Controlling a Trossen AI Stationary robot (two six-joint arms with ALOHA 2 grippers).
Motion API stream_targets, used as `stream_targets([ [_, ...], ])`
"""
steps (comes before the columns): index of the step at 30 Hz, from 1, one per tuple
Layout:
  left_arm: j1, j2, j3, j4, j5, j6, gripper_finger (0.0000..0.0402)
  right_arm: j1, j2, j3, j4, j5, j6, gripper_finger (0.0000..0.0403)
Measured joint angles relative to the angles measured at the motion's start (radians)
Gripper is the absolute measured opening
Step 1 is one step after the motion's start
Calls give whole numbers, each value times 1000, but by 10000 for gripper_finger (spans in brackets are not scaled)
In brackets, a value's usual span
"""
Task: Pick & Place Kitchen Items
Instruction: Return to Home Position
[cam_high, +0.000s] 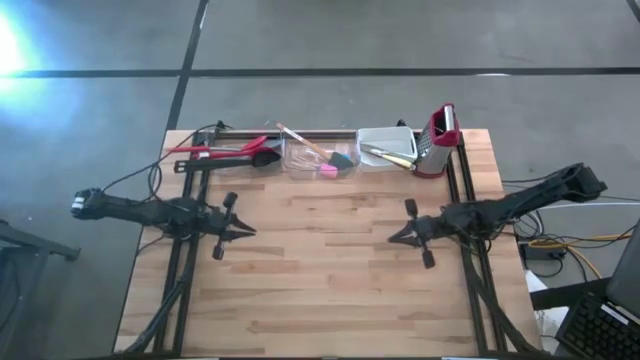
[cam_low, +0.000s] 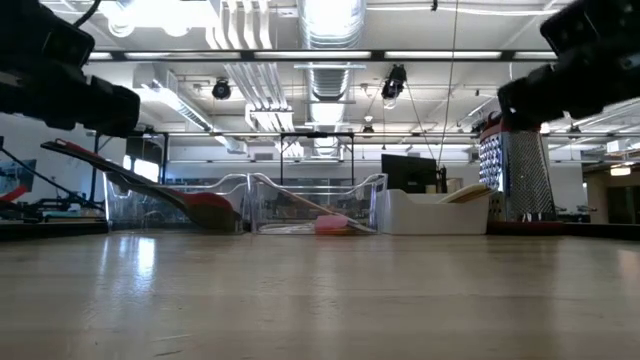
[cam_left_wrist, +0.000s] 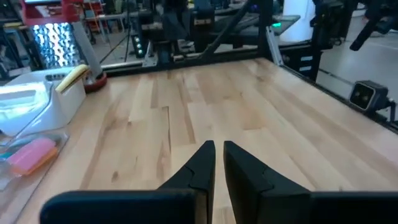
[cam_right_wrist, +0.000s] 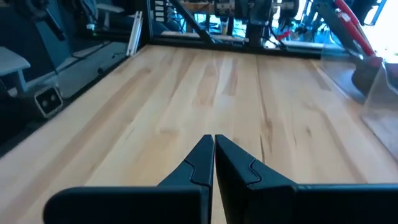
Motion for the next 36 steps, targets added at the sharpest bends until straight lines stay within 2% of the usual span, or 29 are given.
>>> stream_targets([
  [5,0,-69,2,7,-4,0,39,0,-135,-122,-5,0,0,8],
  [10,1,-182,-8,15,-3,0,41,-2,-268,-128,-251,-1,-2,9],
  [13,2,-181,-14,31,0,0,39,-7,-338,-127,-362,-6,-2,9],
  [20,4,-181,-16,37,-3,1,44,-44,-523,-127,-361,-3,-2,9],
  [29,5,-181,-16,38,-4,0,40,-185,-742,-127,-361,-2,0,9],
  [36,5,-181,-17,38,-4,1,43,-246,-743,-127,-347,1,0,9],
])
